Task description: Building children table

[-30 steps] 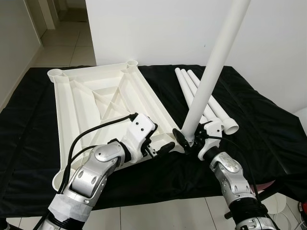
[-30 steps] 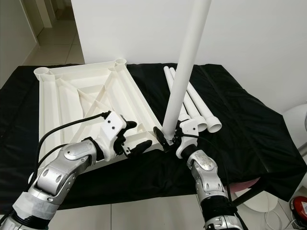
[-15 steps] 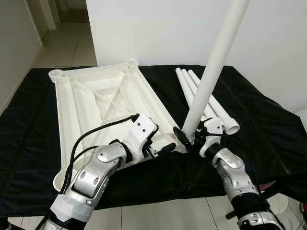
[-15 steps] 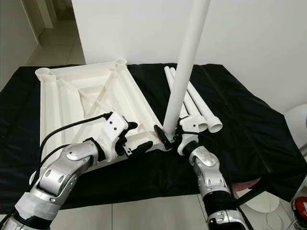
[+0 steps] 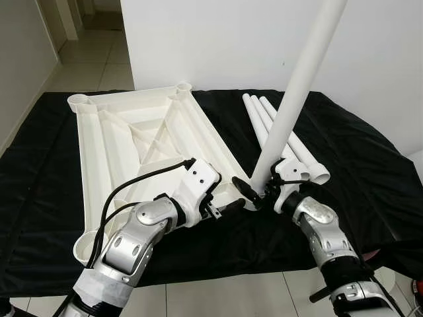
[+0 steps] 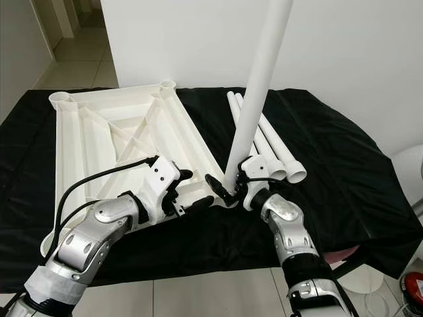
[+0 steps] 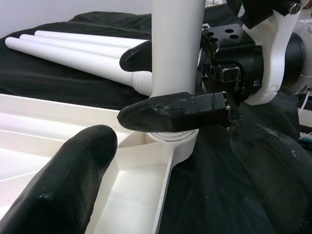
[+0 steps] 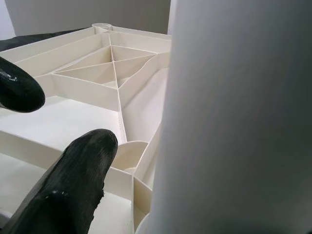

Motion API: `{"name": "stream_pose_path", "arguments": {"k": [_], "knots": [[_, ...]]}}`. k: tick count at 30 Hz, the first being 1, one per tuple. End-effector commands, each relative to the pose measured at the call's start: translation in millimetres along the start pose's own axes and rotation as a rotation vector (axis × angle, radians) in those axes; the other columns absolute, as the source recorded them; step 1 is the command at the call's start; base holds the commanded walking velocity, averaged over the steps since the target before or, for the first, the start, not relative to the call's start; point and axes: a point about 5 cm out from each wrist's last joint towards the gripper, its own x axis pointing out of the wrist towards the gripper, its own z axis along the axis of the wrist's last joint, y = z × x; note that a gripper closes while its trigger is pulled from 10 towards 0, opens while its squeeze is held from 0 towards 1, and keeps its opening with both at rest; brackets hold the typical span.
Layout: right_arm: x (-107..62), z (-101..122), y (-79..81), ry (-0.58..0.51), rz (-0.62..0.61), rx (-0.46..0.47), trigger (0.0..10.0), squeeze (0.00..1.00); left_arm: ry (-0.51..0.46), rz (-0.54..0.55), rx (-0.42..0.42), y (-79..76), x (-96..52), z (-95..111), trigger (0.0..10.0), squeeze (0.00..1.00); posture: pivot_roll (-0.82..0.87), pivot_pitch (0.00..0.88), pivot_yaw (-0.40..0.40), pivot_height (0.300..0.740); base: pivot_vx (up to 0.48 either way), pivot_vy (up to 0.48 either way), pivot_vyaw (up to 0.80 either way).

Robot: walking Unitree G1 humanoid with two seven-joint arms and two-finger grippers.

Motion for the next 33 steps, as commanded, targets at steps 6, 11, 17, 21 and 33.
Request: {"name": "stream_pose_path", "arguments": {"k": [6, 11, 17, 21, 33], "knots": [[-0.1, -3.9, 2.1, 0.023, 0.019, 0.003, 10.0, 0.00, -0.001, 0.050, 0.000, 3.2, 2.2, -0.2, 10.0, 0.00, -0.07, 0.000, -0.033, 0.740, 0.000, 0.000, 0.00], [-1.4, -4.2, 1.0, 0.022, 0.026, 0.009, 4.8, 0.00, 0.002, 0.048, 0.008, 4.1, 0.8, -0.4, 10.0, 0.00, -0.06, 0.000, -0.041, 0.740, 0.000, 0.000, 0.00], [-0.8, -7.9, -1.5, 0.046, 0.049, 0.038, 0.0, 0.00, -0.001, 0.063, 0.020, 6.5, -1.4, 1.4, 10.0, 0.00, -0.04, 0.000, -0.049, 0.740, 0.000, 0.000, 0.00], [-2.3, -12.8, -1.2, 0.064, 0.027, 0.051, 0.0, 0.00, 0.001, 0.063, 0.023, 6.6, -2.7, 1.0, 10.0, 0.00, -0.04, 0.000, -0.045, 0.740, 0.000, 0.000, 0.00], [-12.0, -28.0, 5.1, 0.099, -0.115, 0.114, 0.0, 0.00, 0.005, 0.066, 0.036, 11.4, -5.2, 2.0, 10.0, 0.00, -0.05, 0.000, -0.032, 0.740, 0.000, 0.000, 0.00]]}}
